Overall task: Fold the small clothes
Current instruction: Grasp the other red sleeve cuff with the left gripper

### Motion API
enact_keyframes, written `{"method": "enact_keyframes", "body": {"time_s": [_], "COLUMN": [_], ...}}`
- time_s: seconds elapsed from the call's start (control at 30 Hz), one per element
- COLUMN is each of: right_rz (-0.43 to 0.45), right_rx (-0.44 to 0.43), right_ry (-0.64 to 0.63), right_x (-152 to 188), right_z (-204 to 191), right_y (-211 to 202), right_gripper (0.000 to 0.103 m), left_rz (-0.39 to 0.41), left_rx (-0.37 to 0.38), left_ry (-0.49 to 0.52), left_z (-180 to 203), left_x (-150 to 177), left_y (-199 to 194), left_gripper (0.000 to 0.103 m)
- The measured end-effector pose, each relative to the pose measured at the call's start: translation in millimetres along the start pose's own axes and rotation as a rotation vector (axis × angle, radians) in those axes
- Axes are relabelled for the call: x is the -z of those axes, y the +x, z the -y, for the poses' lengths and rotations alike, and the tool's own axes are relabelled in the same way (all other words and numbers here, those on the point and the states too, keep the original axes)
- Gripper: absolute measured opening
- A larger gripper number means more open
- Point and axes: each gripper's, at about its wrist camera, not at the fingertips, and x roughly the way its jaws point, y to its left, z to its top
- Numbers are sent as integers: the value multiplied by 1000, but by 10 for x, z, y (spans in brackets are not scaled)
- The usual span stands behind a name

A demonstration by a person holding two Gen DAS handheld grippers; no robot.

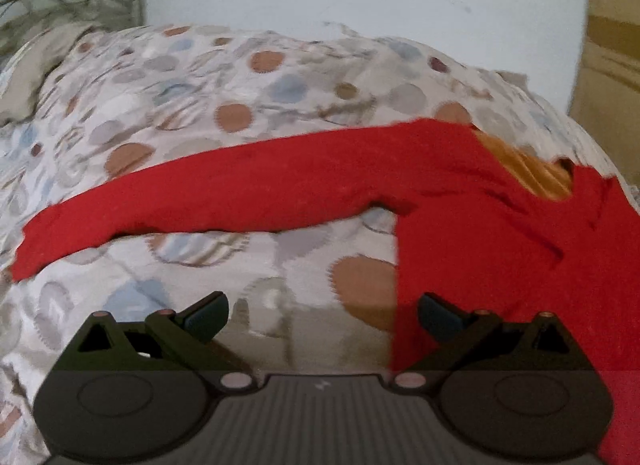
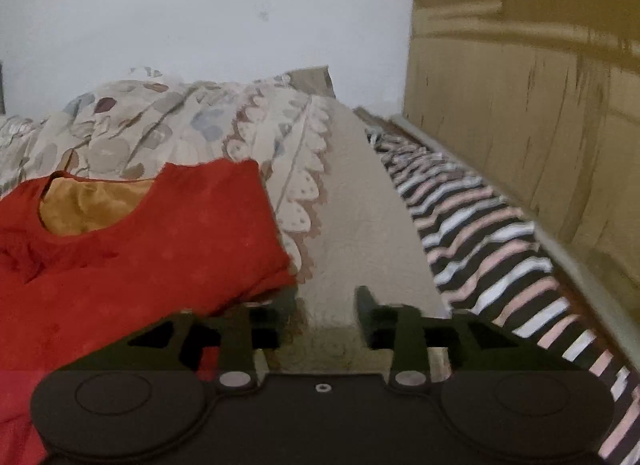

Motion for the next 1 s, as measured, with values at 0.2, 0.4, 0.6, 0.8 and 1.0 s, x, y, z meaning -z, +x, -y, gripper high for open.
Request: {"method": "enact_keyframes", "body": {"time_s": [0.2,0.4,0.6,0.8,1.0], "right_rz": [21,-23,74,155,156], "right_rx": [-3,32,-8,-190,-320], "right_ry": [-108,-117,-142,-149,-228], "right_x": [-103,21,47,179,419], "right_z": [-386,-454,-565,-925,-1321], "right_y": [152,374,-142,-831,-1197], "right_gripper": [89,102,102,102,102], "left_rz": [-17,-33,10,43,137], "left_rx": [-122,-182,-259,-220,-65], "left_ry": [-88,-317,-648,-997,-1348], "left_z": [-389,-1031,-1769,-2535,-3015], "left_x": [-125,-241,-195,60,536], "left_y": [80,108,27,47,163], "left_gripper": [103,103,103,103,102]}}
